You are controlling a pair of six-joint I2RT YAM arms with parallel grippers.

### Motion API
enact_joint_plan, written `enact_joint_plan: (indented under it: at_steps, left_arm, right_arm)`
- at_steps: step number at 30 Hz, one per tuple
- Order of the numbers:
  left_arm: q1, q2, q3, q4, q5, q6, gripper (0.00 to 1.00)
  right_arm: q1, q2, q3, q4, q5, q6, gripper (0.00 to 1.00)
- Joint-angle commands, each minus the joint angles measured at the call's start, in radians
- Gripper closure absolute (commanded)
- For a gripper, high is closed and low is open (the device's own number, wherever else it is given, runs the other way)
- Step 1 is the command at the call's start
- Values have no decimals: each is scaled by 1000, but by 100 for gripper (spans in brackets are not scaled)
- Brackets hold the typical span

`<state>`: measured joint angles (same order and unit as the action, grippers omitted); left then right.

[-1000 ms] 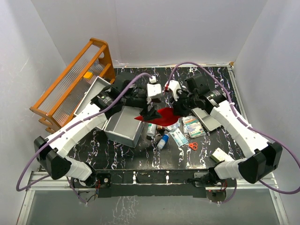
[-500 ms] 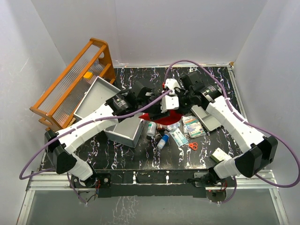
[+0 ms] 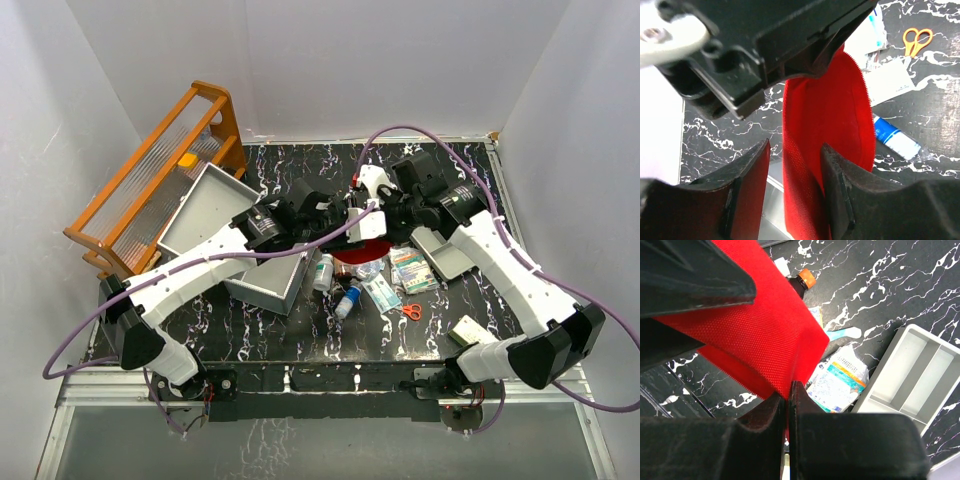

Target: Organize the medicine kit

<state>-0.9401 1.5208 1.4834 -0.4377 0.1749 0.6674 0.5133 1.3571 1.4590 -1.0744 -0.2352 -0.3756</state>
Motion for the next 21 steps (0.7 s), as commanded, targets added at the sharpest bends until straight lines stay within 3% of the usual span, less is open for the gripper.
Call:
enact_joint_plan:
  at_steps: [1,5,11,16,18,20,21]
  left_arm:
    - [-10,-35,-24,44,-29,46,59]
    - [-14,-24,-16,22,-38,63,71]
    - [-19,-26,9,-12,-14,61,100]
    - [-20,-31,8,-36,14,41,100]
    - [-19,-39,0,-29,16,14,100]
    - [-19,-56,-21,-6,19,-21,100]
    - [-19,-68,-35,9,20,-36,100]
  right_arm:
    - [4,-51,35,19,-23,-3,100]
    - [3,-55,38,20,-36,-5,100]
    - [3,-42,26,21,-36,1,100]
    - [3,-56,30,33,-41,22,100]
    - [3,-75,24,53,-24,47,80]
    - [4,-104,14,55,-26,52,70]
    - [3,-129,-1,62,-15,55,60]
